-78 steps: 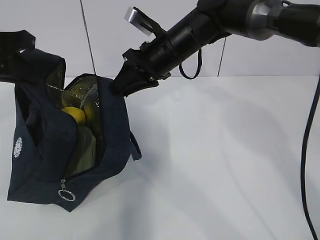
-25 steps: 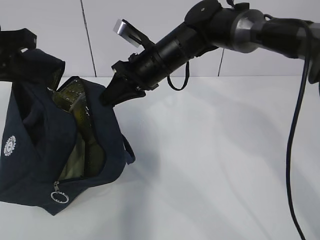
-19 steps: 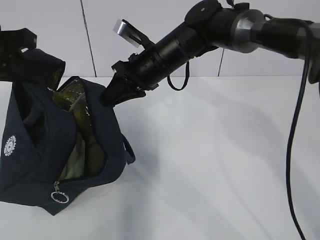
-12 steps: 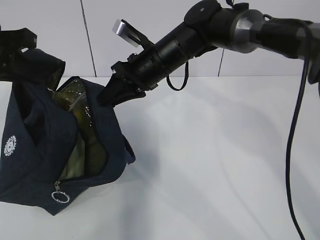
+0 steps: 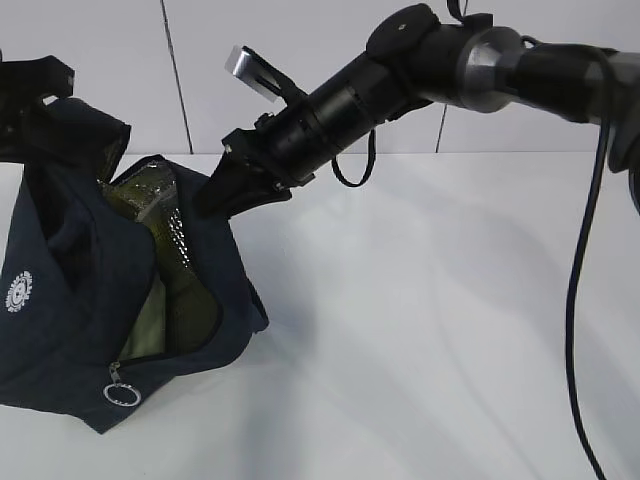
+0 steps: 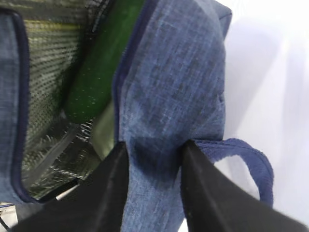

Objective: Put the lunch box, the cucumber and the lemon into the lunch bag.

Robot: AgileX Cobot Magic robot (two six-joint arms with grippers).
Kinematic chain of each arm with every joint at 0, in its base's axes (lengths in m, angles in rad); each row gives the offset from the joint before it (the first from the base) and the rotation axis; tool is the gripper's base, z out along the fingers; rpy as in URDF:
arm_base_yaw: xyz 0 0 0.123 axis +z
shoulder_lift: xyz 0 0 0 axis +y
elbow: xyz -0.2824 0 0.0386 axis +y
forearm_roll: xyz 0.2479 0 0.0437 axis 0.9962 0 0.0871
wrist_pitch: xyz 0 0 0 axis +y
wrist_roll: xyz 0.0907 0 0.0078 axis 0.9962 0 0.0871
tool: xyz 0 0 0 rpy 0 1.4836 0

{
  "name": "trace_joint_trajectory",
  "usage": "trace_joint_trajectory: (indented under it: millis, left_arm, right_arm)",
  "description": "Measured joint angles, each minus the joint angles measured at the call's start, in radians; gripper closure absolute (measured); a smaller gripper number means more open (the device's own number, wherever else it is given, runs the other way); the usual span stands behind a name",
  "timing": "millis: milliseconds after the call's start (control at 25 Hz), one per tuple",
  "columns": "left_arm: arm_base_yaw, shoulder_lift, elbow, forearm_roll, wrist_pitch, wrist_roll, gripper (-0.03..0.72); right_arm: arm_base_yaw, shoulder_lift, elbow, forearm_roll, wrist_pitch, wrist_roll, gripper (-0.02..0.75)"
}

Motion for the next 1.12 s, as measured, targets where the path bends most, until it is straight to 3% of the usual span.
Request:
trace_joint_trajectory:
  millis: [280, 680, 1120]
  left_arm:
    - [0.000, 0.000, 0.000, 0.000, 0.000, 0.007, 0.694]
    - [0.000, 0.000, 0.000, -0.006, 0.000, 0.015, 0.694]
    - [0.000, 0.000, 0.000, -0.007, -0.002, 0.019, 0.694]
  right_arm:
    - [0.000, 0.000, 0.000, 0.000, 0.000, -0.002, 0.335]
    - [0.000, 0.002, 0.000, -0.080, 0.000, 0.006, 0.325]
    - [0.004, 0.002, 0.000, -0.078, 0.000, 0.010, 0.321]
